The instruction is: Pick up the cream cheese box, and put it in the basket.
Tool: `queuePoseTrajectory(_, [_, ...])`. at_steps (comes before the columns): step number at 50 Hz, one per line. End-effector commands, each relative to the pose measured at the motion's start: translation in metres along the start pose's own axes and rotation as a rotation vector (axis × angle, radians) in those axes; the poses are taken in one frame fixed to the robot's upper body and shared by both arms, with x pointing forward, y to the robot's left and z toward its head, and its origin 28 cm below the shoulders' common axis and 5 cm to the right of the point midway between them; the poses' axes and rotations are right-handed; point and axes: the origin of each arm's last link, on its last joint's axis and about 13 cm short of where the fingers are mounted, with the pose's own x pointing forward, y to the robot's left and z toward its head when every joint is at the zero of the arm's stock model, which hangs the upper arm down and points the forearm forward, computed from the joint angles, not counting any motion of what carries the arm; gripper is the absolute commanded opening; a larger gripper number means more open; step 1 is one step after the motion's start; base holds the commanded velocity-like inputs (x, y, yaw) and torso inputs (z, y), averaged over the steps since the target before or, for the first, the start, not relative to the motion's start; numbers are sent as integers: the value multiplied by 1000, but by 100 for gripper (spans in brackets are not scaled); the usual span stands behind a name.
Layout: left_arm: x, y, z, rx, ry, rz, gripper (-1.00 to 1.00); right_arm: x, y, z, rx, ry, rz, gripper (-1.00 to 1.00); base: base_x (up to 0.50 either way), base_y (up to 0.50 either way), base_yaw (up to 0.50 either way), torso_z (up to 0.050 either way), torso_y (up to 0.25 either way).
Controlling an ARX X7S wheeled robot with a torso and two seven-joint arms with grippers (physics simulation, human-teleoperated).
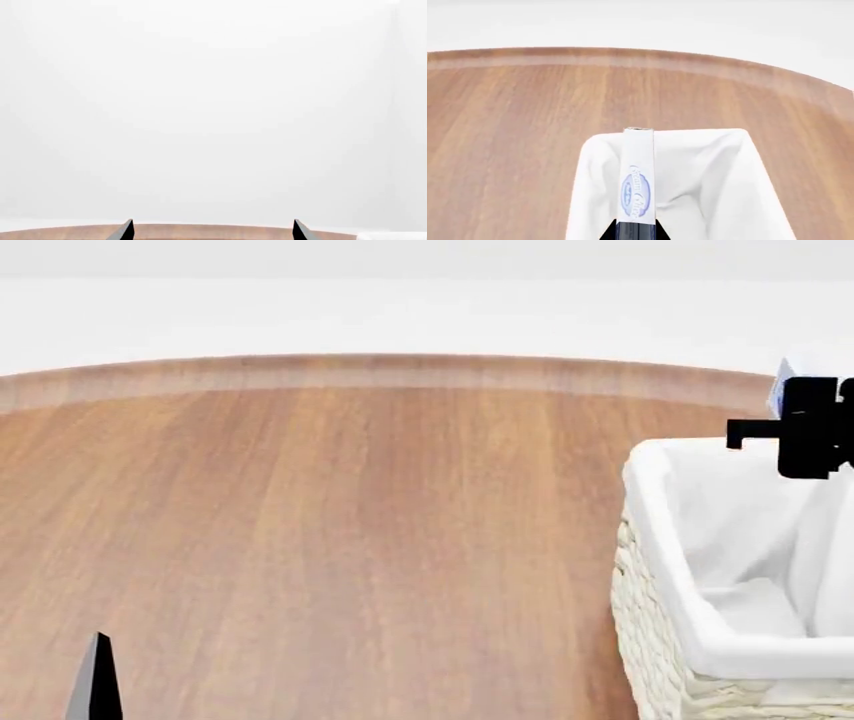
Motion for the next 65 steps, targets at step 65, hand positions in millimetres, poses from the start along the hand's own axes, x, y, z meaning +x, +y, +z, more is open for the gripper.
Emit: queuePoseTrajectory(65, [-1, -3, -4, 12, 9, -16, 100, 33, -23, -64, -38, 145, 71, -100, 0, 0, 0, 0, 0])
